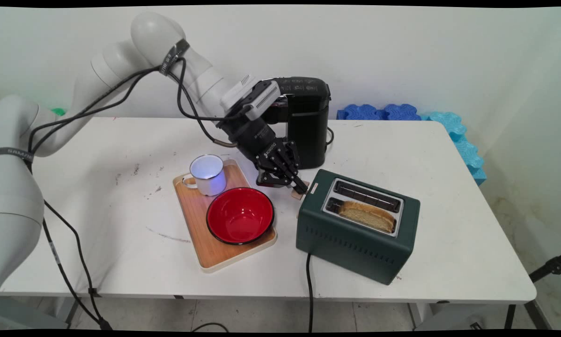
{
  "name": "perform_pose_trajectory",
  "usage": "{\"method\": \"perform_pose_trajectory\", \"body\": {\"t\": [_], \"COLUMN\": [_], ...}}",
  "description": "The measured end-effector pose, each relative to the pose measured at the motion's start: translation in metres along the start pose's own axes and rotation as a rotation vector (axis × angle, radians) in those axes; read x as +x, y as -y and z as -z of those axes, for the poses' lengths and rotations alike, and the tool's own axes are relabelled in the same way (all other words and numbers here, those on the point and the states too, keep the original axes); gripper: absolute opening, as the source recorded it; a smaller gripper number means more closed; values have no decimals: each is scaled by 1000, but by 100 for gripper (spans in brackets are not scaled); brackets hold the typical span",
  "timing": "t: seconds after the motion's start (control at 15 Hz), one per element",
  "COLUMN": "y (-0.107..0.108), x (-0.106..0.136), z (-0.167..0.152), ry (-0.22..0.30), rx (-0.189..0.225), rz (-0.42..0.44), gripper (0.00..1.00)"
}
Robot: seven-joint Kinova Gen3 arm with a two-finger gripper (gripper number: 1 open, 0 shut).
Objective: Press the toaster switch
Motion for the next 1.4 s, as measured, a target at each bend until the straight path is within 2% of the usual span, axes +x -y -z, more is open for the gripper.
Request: {"method": "perform_pose_trajectory", "body": {"t": [0.73, 1.4], "y": [0, -5], "x": [-10, -20], "z": [-18, -25], "ry": [0, 13], "rx": [35, 34], "rz": [42, 68], "gripper": [0, 0]}}
